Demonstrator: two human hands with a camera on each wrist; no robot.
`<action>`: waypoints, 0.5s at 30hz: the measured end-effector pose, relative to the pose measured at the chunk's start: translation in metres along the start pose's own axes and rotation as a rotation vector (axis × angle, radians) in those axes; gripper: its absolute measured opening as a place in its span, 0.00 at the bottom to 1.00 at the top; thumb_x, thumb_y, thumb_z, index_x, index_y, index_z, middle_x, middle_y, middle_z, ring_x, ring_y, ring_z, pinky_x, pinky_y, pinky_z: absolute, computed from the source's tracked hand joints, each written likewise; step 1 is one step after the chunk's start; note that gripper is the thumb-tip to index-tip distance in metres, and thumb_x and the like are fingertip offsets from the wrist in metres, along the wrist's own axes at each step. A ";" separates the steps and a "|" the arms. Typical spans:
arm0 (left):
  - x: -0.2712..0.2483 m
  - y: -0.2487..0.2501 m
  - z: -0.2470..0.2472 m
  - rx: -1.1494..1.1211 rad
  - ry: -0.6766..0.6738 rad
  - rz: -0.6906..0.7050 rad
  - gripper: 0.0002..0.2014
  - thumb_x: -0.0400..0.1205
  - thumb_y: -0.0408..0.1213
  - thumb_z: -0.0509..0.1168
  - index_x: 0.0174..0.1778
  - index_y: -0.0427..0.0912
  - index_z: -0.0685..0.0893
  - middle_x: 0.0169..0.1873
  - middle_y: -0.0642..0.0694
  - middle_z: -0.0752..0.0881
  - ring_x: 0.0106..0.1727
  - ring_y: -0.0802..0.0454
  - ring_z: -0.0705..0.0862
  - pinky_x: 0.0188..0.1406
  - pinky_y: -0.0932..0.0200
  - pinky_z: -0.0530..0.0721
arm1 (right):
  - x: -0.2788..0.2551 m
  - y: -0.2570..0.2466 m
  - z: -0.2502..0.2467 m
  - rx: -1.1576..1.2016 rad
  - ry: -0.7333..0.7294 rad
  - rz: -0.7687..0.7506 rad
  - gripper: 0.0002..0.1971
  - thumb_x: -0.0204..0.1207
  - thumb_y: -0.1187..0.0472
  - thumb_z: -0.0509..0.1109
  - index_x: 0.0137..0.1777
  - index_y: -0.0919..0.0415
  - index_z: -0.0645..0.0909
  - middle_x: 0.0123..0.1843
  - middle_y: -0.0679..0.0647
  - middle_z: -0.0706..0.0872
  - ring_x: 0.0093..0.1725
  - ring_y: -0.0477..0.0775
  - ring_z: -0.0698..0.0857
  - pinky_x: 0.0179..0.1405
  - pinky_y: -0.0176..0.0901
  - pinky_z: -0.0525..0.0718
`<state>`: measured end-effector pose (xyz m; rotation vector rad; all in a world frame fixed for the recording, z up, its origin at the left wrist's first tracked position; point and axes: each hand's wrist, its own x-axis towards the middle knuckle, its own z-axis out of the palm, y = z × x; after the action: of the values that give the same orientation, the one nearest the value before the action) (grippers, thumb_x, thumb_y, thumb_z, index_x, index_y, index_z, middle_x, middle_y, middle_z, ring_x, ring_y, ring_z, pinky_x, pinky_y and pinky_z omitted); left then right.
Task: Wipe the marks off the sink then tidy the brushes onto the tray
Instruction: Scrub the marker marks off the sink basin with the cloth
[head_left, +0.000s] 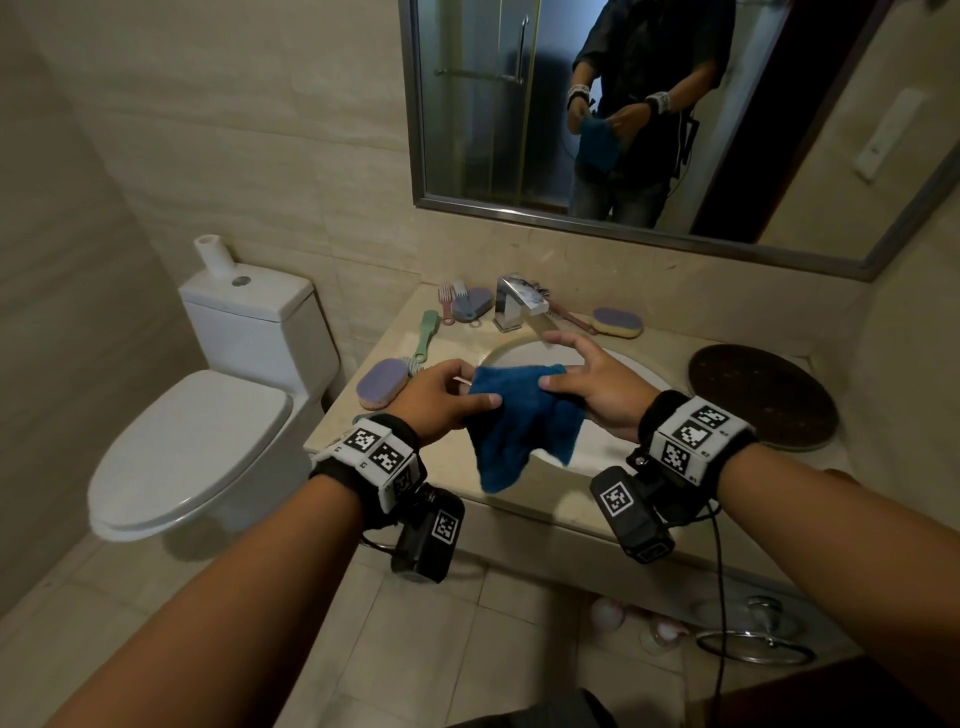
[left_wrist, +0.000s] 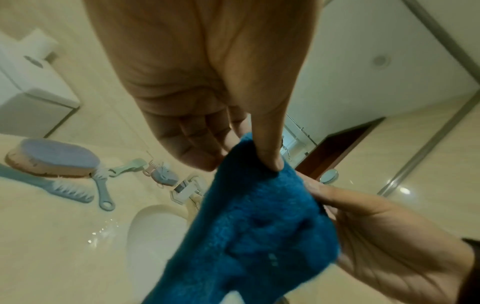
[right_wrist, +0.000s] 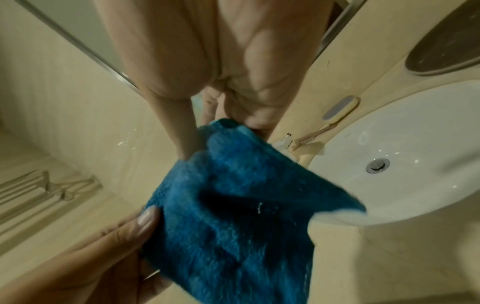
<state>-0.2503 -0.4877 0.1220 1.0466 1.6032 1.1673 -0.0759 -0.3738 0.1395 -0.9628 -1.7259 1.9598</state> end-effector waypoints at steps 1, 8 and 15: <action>0.001 -0.002 0.000 0.037 -0.007 -0.013 0.09 0.75 0.40 0.74 0.43 0.47 0.79 0.39 0.40 0.85 0.45 0.42 0.85 0.50 0.46 0.84 | 0.000 0.002 0.000 -0.016 -0.002 -0.007 0.26 0.77 0.71 0.67 0.72 0.51 0.67 0.52 0.67 0.86 0.49 0.62 0.87 0.52 0.54 0.86; 0.001 -0.001 0.000 -0.080 0.041 -0.026 0.13 0.74 0.29 0.73 0.45 0.44 0.74 0.31 0.46 0.84 0.37 0.50 0.86 0.42 0.55 0.88 | -0.005 -0.004 -0.005 -0.172 -0.098 0.088 0.19 0.73 0.71 0.71 0.60 0.51 0.78 0.51 0.61 0.86 0.49 0.57 0.86 0.42 0.43 0.86; -0.003 0.007 0.006 -0.044 -0.039 0.045 0.13 0.79 0.24 0.65 0.49 0.49 0.79 0.46 0.40 0.83 0.52 0.43 0.83 0.58 0.45 0.82 | 0.003 0.000 -0.003 -0.262 0.155 -0.005 0.05 0.75 0.60 0.72 0.44 0.54 0.77 0.43 0.56 0.85 0.39 0.52 0.84 0.34 0.43 0.82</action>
<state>-0.2428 -0.4879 0.1286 1.0755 1.5247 1.1995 -0.0757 -0.3698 0.1384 -1.1626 -1.9225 1.6338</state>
